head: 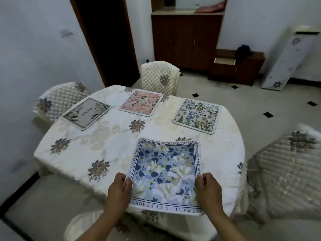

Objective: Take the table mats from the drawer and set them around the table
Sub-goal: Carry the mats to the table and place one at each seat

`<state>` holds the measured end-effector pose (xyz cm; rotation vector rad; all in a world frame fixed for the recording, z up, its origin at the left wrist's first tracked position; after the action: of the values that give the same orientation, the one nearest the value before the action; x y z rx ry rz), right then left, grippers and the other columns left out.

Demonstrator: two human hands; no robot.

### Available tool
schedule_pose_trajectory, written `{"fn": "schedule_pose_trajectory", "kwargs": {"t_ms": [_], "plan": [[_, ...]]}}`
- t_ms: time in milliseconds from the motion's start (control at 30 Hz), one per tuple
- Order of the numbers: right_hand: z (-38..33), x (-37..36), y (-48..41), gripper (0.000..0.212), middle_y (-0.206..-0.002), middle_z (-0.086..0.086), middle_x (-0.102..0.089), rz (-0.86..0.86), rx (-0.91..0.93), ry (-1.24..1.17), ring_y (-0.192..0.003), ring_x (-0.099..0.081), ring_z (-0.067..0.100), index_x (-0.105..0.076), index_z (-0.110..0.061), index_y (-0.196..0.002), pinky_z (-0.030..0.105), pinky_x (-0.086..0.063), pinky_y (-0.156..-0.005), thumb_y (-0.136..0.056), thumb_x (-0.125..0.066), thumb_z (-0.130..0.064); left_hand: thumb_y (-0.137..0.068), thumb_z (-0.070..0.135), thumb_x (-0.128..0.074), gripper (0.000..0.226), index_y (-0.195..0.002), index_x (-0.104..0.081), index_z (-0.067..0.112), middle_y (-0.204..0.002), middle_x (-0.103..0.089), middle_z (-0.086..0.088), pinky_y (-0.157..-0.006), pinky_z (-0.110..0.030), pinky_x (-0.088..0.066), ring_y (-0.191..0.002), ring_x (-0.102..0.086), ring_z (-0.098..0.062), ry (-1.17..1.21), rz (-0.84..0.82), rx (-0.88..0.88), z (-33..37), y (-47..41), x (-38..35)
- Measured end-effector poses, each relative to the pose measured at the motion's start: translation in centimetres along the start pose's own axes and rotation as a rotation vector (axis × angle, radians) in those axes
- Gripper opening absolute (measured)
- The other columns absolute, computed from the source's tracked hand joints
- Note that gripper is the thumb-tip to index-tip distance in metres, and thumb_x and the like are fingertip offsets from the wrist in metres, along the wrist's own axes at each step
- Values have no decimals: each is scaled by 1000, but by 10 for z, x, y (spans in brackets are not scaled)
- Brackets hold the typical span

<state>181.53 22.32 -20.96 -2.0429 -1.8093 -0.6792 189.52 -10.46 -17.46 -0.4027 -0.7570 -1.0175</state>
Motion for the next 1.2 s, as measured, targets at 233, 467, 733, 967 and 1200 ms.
{"fn": "schedule_pose_trajectory", "kwargs": {"t_ms": [233,467,733,967,1200], "plan": [[24,-56,-21,30,-65,6,-52,18,-87,-8,-61,-51,20,-43,-15,-71,39,-42,-56,-97,-50,-28,-99,26,-44,18,-83,-41,17,-58,-50,-6,-48,-31,-27,-51,-48,-20,-151,-85,-72,-28,-62,-29],[34,-129,-25,30,-68,0,-44,16,-81,71,-58,-42,12,-35,-21,-73,30,-30,-51,-99,-43,-34,-99,29,-42,20,-84,-40,16,-63,-50,-5,-49,-33,-31,-53,-49,-22,-224,-168,-36,-87,-112,-48],[45,-180,2,26,-74,2,-45,153,-285,161,-65,-46,21,-40,-16,-79,34,-33,-58,-100,-44,-30,-100,35,-39,22,-85,-39,19,-65,-52,-3,-46,-29,-30,-53,-50,-18,-228,-365,-92,-143,-164,-74],[52,-180,18,23,-84,12,-52,263,-369,367,-73,-54,36,-46,-10,-86,40,-43,-59,-99,-47,-29,-97,34,-45,19,-84,-39,22,-70,-52,2,-52,-33,-40,-59,-51,-17,-251,-429,-205,-164,-162,-82],[-2,-247,18,50,-145,20,-44,139,88,622,-139,-33,34,-47,-5,-138,50,-27,-109,-95,-40,-31,-90,30,-49,51,-133,-44,3,-139,-42,-25,-107,-48,-34,-129,-38,-37,-208,-330,-641,-117,-132,-107]]}}
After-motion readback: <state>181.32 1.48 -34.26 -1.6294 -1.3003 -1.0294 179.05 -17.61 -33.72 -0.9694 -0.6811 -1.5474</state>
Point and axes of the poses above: each hand's wrist, its own y-axis away from the middle knuckle, its own x-axis out of the back of the hand, z = x × y, the point moved 6 cm from there along -y, towards the middle knuckle
